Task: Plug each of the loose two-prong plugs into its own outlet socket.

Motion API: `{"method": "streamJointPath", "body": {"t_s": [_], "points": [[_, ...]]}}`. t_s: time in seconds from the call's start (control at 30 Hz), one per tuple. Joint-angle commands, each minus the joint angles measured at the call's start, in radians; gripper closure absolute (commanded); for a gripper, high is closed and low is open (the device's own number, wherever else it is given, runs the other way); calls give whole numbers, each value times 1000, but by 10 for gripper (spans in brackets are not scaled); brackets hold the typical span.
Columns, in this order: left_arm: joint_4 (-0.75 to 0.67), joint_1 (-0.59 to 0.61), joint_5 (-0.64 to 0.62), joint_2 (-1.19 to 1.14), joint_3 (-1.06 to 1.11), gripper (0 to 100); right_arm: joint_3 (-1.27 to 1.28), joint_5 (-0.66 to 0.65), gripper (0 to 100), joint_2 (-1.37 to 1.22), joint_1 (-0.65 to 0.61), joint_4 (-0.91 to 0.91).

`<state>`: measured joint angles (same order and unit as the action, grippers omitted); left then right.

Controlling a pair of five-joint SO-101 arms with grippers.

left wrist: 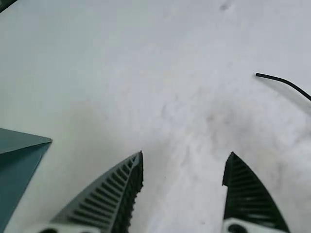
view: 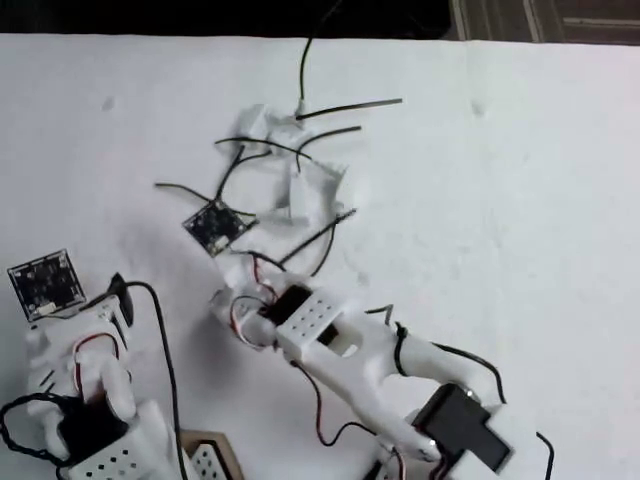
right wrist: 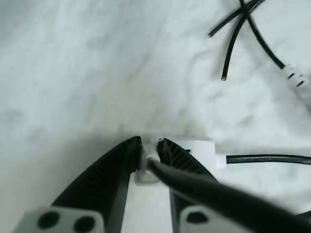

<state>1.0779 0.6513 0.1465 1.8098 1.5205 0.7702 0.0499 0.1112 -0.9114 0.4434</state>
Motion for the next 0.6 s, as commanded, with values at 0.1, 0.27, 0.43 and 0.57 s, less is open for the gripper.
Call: {"method": "streamJointPath", "body": {"t_s": [0.1, 0.27, 0.43, 0.57], "points": [[-9, 7, -5, 12, -6, 732, 29, 0, 981, 4, -4, -12], [-9, 7, -5, 12, -5, 732, 69, -77, 981, 4, -4, -4], [-9, 7, -5, 12, -5, 732, 117, -176, 981, 4, -4, -4], [-9, 7, -5, 12, -3, 732, 140, -224, 981, 4, -8, -4]]}}
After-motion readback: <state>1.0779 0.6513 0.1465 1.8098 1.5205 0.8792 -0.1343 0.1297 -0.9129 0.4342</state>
